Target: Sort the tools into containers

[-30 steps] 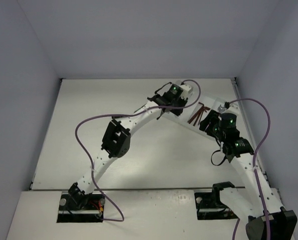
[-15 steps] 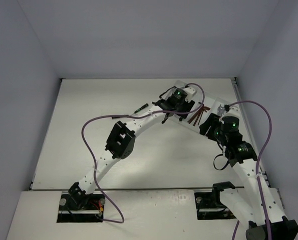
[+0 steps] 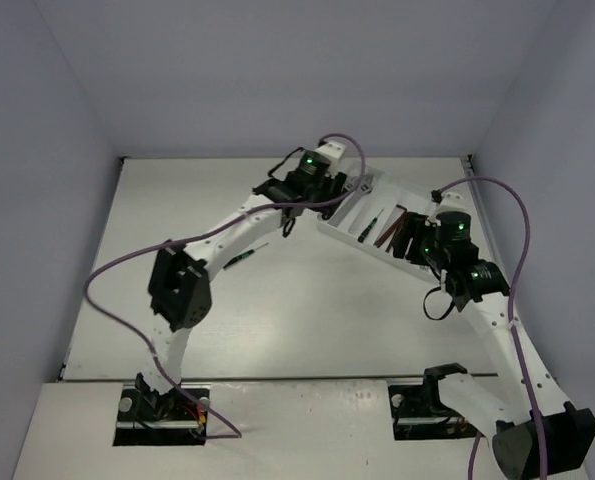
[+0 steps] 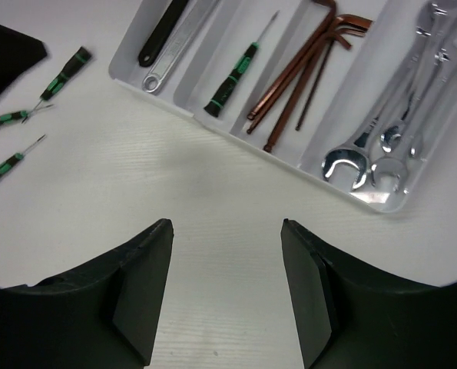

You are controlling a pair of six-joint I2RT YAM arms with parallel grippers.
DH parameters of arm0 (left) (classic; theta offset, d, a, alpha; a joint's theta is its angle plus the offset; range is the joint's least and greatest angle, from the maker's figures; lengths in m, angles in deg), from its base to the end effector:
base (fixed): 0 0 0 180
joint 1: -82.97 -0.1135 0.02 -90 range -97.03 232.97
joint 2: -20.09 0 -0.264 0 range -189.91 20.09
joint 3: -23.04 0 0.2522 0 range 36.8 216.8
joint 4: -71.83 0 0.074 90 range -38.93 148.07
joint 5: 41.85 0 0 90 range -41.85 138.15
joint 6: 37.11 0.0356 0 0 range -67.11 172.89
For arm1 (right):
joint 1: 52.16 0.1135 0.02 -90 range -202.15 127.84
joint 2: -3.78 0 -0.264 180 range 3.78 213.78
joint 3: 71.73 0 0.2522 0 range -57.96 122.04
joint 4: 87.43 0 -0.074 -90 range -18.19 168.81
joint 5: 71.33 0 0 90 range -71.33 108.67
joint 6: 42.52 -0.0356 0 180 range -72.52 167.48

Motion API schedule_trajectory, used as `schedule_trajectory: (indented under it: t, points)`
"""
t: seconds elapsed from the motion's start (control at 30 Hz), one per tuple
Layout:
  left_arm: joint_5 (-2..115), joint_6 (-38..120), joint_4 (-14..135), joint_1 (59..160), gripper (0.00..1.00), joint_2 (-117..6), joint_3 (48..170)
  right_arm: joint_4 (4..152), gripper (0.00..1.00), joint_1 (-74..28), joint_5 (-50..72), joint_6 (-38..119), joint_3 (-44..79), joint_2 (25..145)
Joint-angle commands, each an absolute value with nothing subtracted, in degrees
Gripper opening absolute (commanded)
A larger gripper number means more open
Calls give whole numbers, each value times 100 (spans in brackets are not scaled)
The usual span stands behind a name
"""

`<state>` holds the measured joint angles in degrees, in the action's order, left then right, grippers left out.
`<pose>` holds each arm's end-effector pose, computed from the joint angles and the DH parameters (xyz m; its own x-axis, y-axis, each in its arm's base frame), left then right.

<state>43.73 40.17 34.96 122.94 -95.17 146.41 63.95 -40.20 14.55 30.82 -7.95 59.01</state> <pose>0.3683 -0.3052 0.3352 -0.4893 0.1237 -0.8633 0.4931 0.8557 -0.1569 0.2164 0.0484 0.3303 -0.3998 0.2076 -0.8928 -0.1650 0.9418 0.2929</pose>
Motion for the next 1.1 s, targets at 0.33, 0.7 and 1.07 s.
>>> schedule_trajectory:
  t: [0.33,0.7,1.07]
  points:
    - [3763,3959,2509,10363,57,-5852,11133,6797,58,-1264,3545,1267,1231,9017]
    - [3487,3471,1264,9685,58,-4075,10544,6783,56,-259,3800,-831,3184,11731]
    - [4046,3250,912,9685,59,-3081,10302,6305,56,-166,3941,-1548,4838,13465]
